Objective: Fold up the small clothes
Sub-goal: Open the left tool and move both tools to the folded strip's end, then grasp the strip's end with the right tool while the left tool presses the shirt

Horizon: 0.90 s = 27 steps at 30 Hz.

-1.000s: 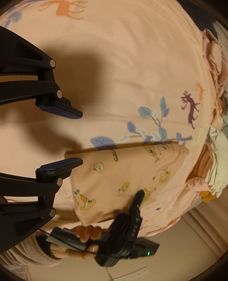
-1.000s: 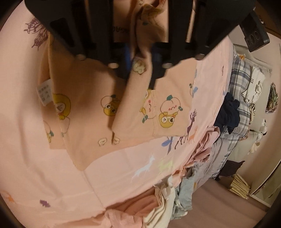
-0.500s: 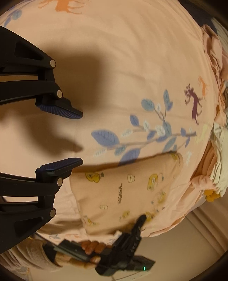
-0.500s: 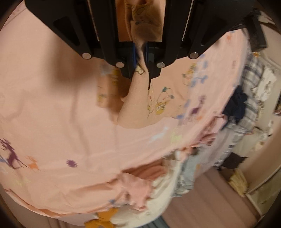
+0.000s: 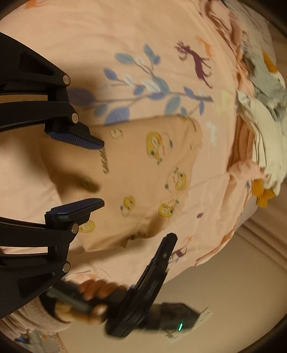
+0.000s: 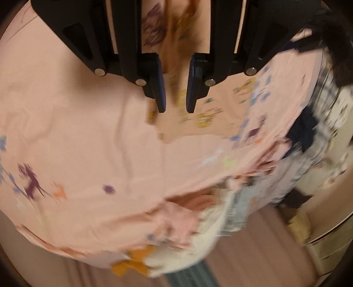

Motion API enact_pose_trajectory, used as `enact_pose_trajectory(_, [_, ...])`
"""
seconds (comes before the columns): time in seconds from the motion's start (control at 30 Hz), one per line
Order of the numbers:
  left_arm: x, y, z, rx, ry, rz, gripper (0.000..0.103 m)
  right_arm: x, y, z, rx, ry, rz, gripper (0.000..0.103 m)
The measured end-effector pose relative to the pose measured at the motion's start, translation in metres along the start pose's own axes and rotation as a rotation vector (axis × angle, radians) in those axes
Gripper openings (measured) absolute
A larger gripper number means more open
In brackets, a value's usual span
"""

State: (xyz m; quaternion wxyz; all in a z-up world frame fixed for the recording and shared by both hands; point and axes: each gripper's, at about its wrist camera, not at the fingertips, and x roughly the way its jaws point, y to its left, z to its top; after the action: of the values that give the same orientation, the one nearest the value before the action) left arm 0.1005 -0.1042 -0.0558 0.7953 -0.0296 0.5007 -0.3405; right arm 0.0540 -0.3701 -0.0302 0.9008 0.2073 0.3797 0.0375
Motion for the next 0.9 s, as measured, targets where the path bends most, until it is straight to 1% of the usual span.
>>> enact_pose_trajectory(0.07, [0.006, -0.004, 0.001, 0.025, -0.002, 0.008, 0.044, -0.010, 0.013, -0.009, -0.059, 0.014, 0.085, 0.020])
enact_pose_trajectory(0.13, [0.011, -0.008, -0.001, 0.059, -0.004, 0.019, 0.044, -0.017, 0.030, -0.025, -0.141, 0.039, 0.127, 0.020])
enact_pose_trajectory(0.2, [0.016, -0.011, -0.005, 0.095, 0.005, 0.041, 0.044, -0.014, 0.042, -0.041, -0.205, 0.079, 0.142, 0.018])
enact_pose_trajectory(0.27, [0.021, -0.013, -0.010, 0.128, 0.013, 0.057, 0.044, -0.008, 0.048, -0.059, -0.264, 0.125, 0.111, 0.018])
enact_pose_trajectory(0.37, [0.028, -0.009, -0.020, 0.153, 0.032, 0.074, 0.044, 0.002, 0.043, -0.083, -0.324, 0.173, 0.010, 0.016])
enact_pose_trajectory(0.43, [0.031, -0.007, -0.026, 0.161, 0.038, 0.076, 0.044, 0.005, 0.037, -0.094, -0.322, 0.197, -0.020, 0.014])
enact_pose_trajectory(0.47, [0.032, -0.008, -0.029, 0.172, 0.036, 0.081, 0.044, 0.007, 0.032, -0.095, -0.316, 0.203, -0.022, 0.014])
enact_pose_trajectory(0.57, [0.031, -0.009, -0.031, 0.181, 0.033, 0.086, 0.044, 0.006, 0.019, -0.099, -0.268, 0.201, 0.004, 0.013])
enact_pose_trajectory(0.67, [0.026, -0.003, -0.036, 0.145, 0.050, 0.070, 0.044, 0.002, 0.016, -0.099, -0.223, 0.199, 0.020, 0.013])
enact_pose_trajectory(0.8, [0.021, 0.006, -0.048, 0.117, 0.049, 0.050, 0.044, -0.007, 0.021, -0.109, -0.222, 0.186, 0.039, 0.015])
enact_pose_trajectory(0.9, [0.018, 0.006, -0.050, 0.100, 0.044, 0.044, 0.044, -0.003, 0.017, -0.113, -0.190, 0.193, 0.050, 0.015])
